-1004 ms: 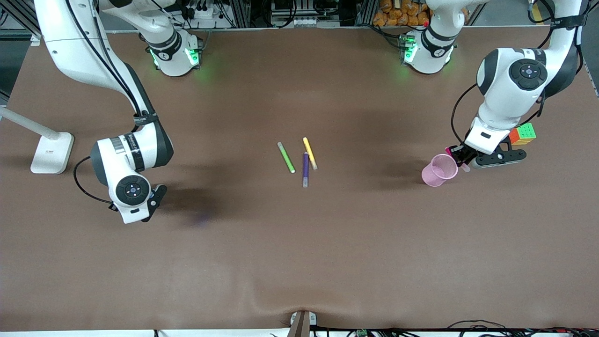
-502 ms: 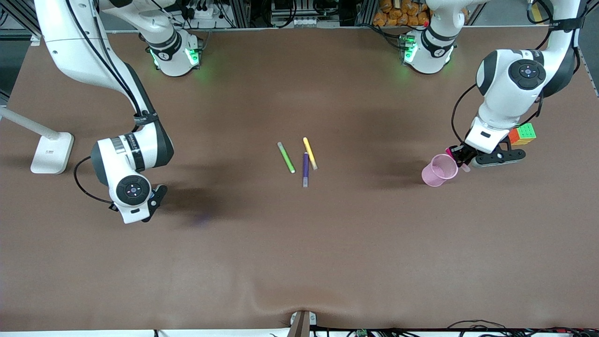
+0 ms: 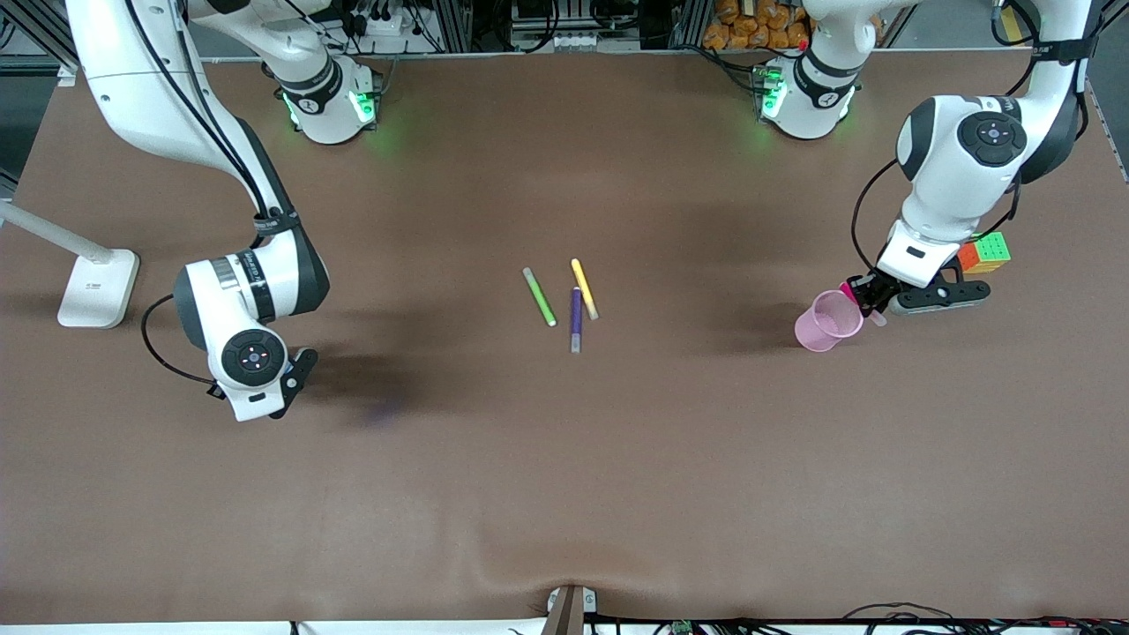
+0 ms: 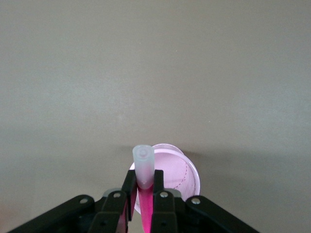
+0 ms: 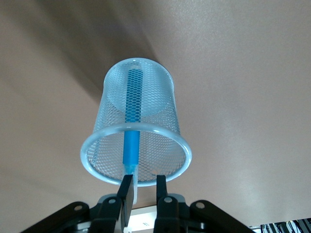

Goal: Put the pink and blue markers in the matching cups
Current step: 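Lower the pink marker into the pink cup while the right gripper lowers blue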

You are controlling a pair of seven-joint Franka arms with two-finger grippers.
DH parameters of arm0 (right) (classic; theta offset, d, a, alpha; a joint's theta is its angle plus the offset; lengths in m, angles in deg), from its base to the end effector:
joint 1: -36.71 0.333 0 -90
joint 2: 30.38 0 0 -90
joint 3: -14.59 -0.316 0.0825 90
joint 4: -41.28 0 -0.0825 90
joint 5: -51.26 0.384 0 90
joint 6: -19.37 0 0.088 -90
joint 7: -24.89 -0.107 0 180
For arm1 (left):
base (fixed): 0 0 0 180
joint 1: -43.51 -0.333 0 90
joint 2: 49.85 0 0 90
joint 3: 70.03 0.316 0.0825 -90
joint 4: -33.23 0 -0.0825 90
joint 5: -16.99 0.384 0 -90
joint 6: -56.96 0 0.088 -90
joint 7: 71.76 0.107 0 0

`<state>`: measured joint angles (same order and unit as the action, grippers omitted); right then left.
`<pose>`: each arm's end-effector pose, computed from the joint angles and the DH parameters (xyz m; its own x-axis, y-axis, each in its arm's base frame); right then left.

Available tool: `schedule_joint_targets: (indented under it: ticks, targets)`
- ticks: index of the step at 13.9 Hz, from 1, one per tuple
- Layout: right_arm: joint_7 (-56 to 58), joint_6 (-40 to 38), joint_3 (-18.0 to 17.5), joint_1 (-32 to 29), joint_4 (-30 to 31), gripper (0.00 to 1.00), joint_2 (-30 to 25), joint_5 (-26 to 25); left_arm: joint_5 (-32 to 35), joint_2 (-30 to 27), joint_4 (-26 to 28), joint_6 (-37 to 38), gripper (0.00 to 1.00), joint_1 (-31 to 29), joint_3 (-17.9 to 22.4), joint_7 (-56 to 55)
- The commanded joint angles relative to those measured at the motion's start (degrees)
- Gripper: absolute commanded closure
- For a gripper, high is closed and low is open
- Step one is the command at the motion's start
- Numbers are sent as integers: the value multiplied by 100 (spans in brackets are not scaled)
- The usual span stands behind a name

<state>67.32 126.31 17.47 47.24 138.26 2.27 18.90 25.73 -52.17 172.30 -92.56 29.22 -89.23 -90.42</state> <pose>0.6356 0.0468 0.2512 0.3311 0.7227 -0.6067 0.9194 -0.3918 0.0350 0.5000 -0.0462 0.3427 0.9657 0.1070 0.2366 0.1206 -0.9917 -0.0436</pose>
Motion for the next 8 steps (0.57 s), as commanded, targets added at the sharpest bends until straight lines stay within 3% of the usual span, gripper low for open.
schedule_joint_targets:
  ticks: [1, 2, 3, 4, 6, 8]
  targets:
    - [-59, -42, -25, -7, 110, 68, -259, -69, 84, -32, 76, -183, 100, -65, -32, 55]
    - [-59, -129, -25, -8, 102, 53, -346, -69, 84, 12, 67, -209, 100, -65, -32, 55]
    - [-59, -251, -34, -16, 84, 7, -452, -60, 84, 30, 67, -305, 100, -74, -40, 64]
    - [-68, -331, -34, -16, 84, 0, -592, 36, 84, 56, 67, -376, 100, -65, -32, 64]
    - [-33, -393, -8, -69, -12, 0, -830, 457, 84, 144, 58, -569, 100, -65, -32, 64]
    - [186, -830, -16, -69, -441, 0, -831, 485, 84, 232, 67, -780, 100, -74, -32, 64]
